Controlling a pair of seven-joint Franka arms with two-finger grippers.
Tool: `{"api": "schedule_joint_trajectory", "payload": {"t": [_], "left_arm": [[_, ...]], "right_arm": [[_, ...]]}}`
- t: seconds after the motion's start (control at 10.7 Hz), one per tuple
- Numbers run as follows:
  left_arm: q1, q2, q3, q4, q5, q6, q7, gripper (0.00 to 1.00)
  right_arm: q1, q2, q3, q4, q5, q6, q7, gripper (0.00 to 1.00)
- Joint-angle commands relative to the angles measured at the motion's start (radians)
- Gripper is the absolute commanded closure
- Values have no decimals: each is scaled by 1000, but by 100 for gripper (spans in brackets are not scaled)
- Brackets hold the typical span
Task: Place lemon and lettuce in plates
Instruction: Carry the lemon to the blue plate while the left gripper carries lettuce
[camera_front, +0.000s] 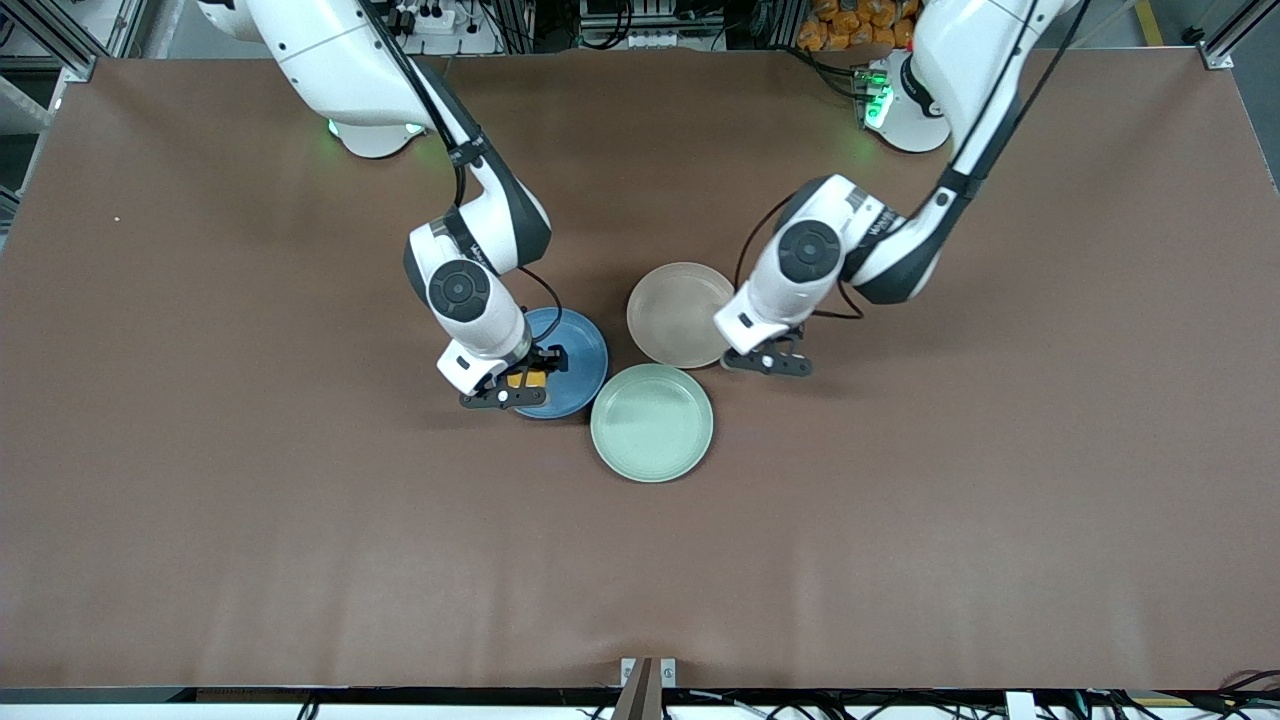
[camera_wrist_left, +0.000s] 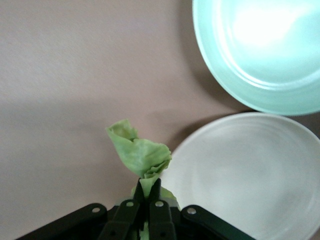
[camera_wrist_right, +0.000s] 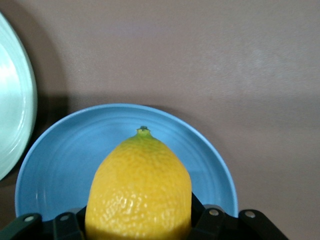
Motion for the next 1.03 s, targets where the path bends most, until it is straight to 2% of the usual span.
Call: {"api": "schedule_joint_trajectory", "payload": {"t": [0.0,0.28,0.47,0.66,0.75,0.84,0.94], "left_arm": [[-65,-34,4,-22,-4,-21,-98,100],[-103,-24,1,-5,-4,-21,-145,100],[-123,-17,1,16,-10,-21,-155,100],[-145,-1,1,53,-14,-21,-211,100],[-150,6,1,64,-14,-21,-239,90],[-150,6,3,65,-4,-21,-236,25],[-151,6,3,64,-3,-21,-235,0]], "right_arm": [[24,33,-8,7,18,35,26,63],[27,45,-8,6,18,54,33,59],[25,54,-8,7,18,58,67,31],[24,56,-8,7,18,55,79,13],[22,56,-8,7,18,55,87,9],[21,56,-8,9,18,52,90,6],[15,53,-8,13,18,45,92,4]]}}
